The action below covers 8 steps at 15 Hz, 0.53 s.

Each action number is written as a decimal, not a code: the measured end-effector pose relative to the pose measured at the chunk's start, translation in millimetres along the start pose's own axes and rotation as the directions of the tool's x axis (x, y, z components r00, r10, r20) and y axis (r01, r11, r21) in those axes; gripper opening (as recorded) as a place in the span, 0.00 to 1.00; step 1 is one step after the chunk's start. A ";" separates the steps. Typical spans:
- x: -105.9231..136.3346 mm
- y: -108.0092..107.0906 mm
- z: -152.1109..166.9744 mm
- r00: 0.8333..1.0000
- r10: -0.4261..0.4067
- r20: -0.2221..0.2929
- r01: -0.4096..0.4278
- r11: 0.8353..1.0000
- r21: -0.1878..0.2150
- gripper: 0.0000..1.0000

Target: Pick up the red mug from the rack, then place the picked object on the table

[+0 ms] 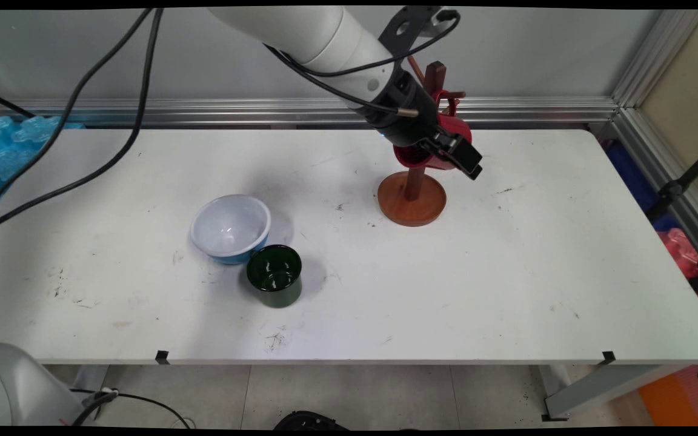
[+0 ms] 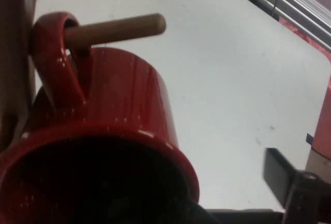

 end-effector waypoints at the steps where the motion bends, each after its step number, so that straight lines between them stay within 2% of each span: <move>1: 1.3 -0.1 1.8 1.000 -0.003 -0.003 0.003 1.000 0.001 0.00; 8: 4.0 -2.0 8.9 1.000 -0.014 -0.010 0.015 1.000 0.007 0.00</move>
